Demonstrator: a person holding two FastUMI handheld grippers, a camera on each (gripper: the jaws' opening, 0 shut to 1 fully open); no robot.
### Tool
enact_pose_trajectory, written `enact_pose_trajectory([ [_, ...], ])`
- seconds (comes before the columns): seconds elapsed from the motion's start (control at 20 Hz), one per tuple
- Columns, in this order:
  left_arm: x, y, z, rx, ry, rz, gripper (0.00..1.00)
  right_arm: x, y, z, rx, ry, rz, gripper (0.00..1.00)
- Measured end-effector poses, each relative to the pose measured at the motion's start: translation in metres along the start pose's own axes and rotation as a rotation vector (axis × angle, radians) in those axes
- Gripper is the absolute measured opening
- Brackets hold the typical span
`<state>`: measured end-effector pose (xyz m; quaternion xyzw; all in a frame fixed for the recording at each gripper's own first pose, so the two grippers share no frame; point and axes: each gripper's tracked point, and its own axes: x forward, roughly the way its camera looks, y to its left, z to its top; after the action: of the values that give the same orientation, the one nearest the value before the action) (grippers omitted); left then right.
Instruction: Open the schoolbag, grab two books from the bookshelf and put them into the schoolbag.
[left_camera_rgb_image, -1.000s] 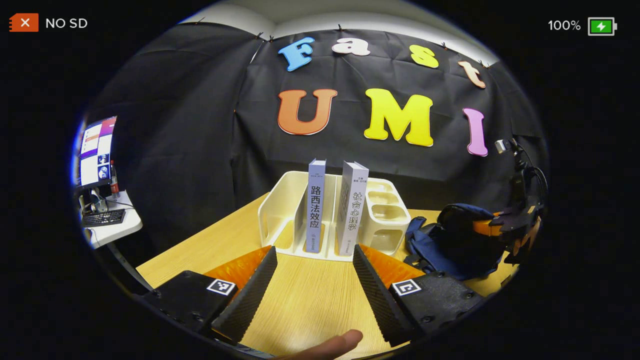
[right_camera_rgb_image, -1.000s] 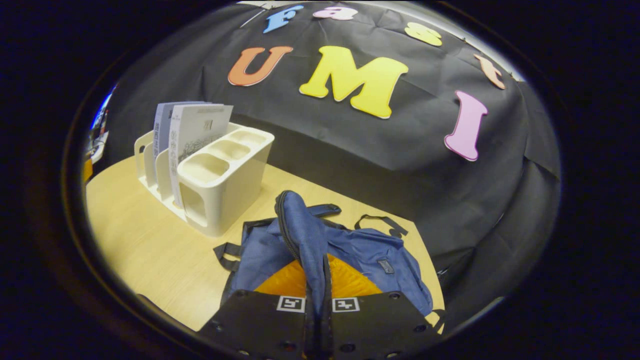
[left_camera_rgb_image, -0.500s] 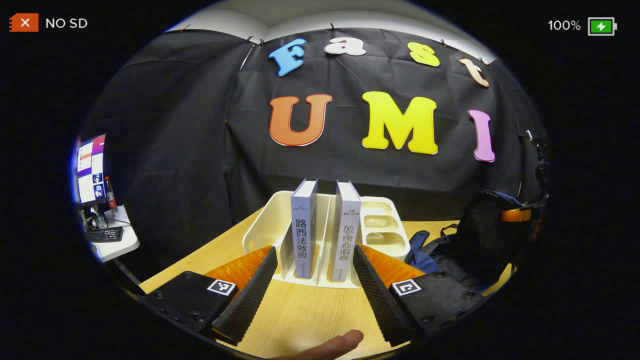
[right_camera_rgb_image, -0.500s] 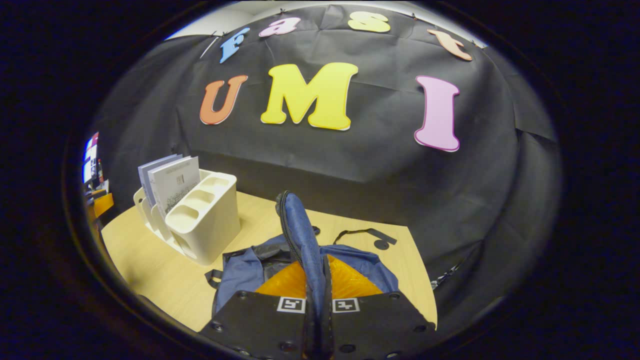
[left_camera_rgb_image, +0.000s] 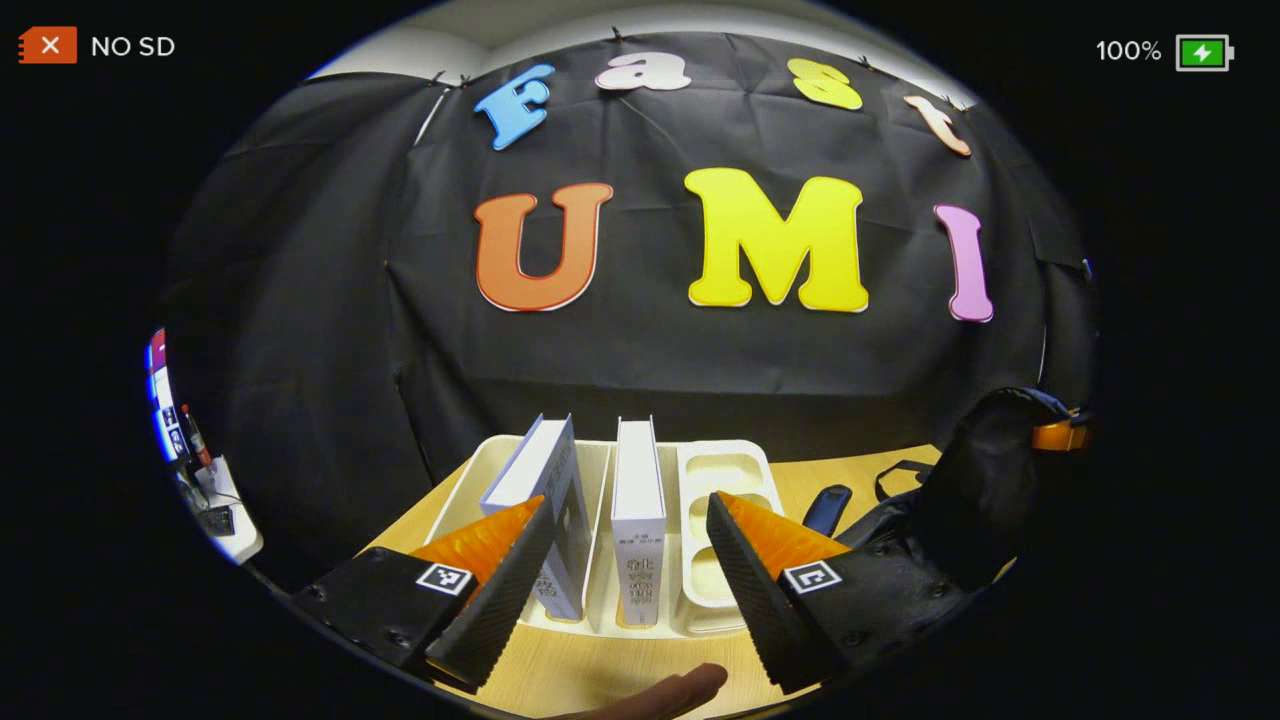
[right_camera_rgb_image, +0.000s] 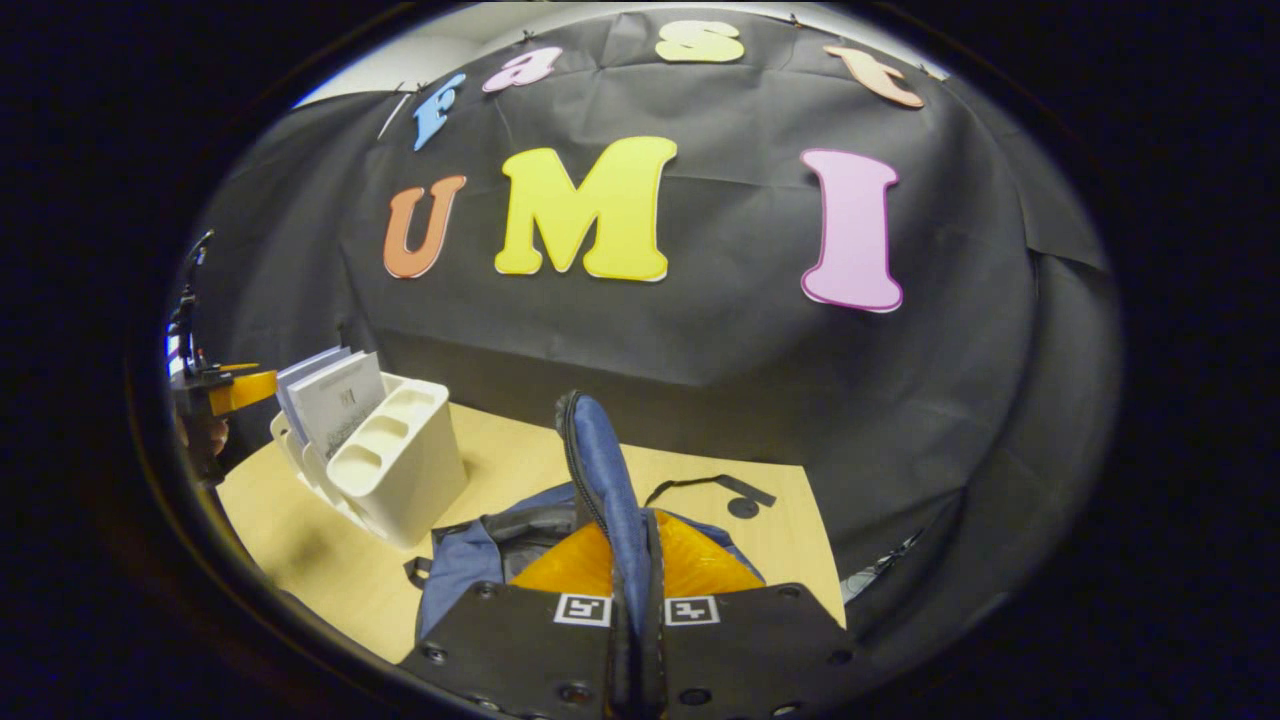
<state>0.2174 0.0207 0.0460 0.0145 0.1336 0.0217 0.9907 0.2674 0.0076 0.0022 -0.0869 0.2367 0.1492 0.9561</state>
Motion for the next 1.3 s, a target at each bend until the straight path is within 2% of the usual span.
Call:
enact_pose_trajectory([
  [0.15,0.031,-0.005,0.004,0.033,0.069,0.000,0.96,0.003,0.004,-0.002,-0.012,0.001,0.022,0.05],
  [0.4,0.075,-0.015,0.012,-0.038,0.205,-0.044,0.95,0.001,0.006,-0.005,-0.039,-0.013,0.043,0.05],
  [0.5,0.091,-0.014,0.015,-0.025,0.252,-0.063,0.96,0.001,0.006,-0.008,-0.038,-0.018,0.053,0.05],
  [0.65,0.111,-0.001,0.003,-0.029,0.381,-0.011,0.92,0.000,0.002,-0.011,-0.024,-0.020,0.063,0.05],
  [0.85,0.114,0.000,-0.020,-0.067,0.554,-0.041,0.92,0.002,-0.005,-0.017,-0.013,-0.014,0.065,0.05],
  [0.95,0.116,-0.006,-0.031,-0.072,0.608,-0.070,0.89,0.001,-0.007,-0.017,-0.020,-0.019,0.055,0.05],
  [1.0,0.115,-0.008,-0.039,-0.076,0.640,-0.082,0.84,0.000,-0.005,-0.016,-0.021,-0.023,0.061,0.02],
  [1.1,0.116,-0.008,-0.046,-0.086,0.673,-0.096,0.74,0.000,-0.002,-0.018,-0.028,-0.023,0.064,0.05],
  [1.15,0.118,-0.005,-0.049,-0.091,0.687,-0.089,0.76,-0.001,0.000,-0.018,-0.032,-0.019,0.065,0.05],
  [1.2,0.119,-0.005,-0.053,-0.095,0.698,-0.086,0.63,-0.001,0.001,-0.019,-0.031,-0.020,0.062,0.02],
  [1.3,0.118,-0.010,-0.059,-0.111,0.716,-0.104,0.62,-0.002,0.004,-0.022,-0.041,-0.018,0.066,0.05],
])
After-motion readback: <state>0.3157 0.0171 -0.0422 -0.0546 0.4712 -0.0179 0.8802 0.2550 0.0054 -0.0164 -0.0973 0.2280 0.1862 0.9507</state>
